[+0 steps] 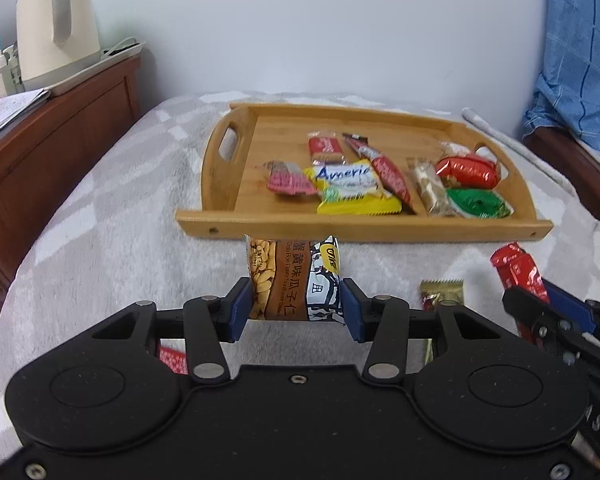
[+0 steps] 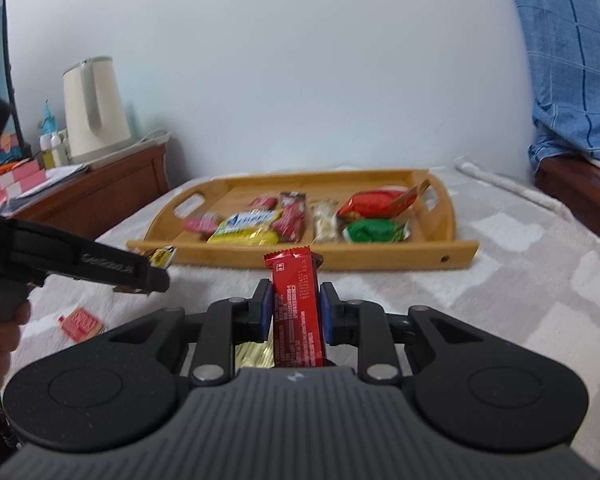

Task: Organize snacks
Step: 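Carry the nut bar and red bar with both tools into the tray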

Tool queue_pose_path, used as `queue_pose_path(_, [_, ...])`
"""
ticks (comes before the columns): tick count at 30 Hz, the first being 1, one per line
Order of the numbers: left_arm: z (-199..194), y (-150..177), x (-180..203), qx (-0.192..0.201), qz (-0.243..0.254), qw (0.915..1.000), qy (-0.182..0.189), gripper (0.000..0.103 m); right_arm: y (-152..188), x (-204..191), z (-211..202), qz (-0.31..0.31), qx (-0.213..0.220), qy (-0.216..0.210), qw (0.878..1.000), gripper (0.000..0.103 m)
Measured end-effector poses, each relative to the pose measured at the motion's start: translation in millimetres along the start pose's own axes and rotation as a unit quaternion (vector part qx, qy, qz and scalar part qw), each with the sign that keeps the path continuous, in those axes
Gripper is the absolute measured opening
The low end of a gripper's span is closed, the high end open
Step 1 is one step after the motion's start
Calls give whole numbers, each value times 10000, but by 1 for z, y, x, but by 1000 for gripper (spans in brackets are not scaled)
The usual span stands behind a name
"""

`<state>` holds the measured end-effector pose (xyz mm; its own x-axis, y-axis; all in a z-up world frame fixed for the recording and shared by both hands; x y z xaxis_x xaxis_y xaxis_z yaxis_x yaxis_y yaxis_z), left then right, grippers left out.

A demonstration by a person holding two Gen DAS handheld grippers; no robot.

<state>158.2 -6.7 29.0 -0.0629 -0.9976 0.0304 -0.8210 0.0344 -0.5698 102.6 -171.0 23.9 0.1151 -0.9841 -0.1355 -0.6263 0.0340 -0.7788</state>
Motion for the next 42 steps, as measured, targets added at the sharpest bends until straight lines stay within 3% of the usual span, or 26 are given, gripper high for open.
queue_pose_path(9, [-7,-34,-7,145,-139,9997,169,45,-35,31,11,532,214,96,9983,29])
queue_pose_path(15, [-10,-65,-12,141,-139,9995,262,45,-65,59,26,1140,206,-152,9931,28])
queue_pose_path(23, [-6,-109,-18,187,-178,9992,314,45,-97,80,51,1325,144,-258,9907,28])
queue_pose_path(37, [67,-148,-1,-41,-103,9995,293,45,-151,97,112,1237,-2,-410,9915,29])
queue_pose_path(42, [93,-164,-6,-44,-71,9997,224,45,-160,114,140,1543,-204,-565,9862,29])
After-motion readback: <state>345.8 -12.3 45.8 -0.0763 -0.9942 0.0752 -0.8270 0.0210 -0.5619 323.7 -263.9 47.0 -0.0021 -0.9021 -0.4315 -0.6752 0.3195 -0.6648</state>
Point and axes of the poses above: each gripper's, at about its wrist camera, not at the fingertips, and z roughly the way its jaws point, x to its right, y to its underside, the point moved 6 cm from there along z, roughly the way its jaws point, and after that the axes turned 11 degrees about -x, right-handed, at the moved point
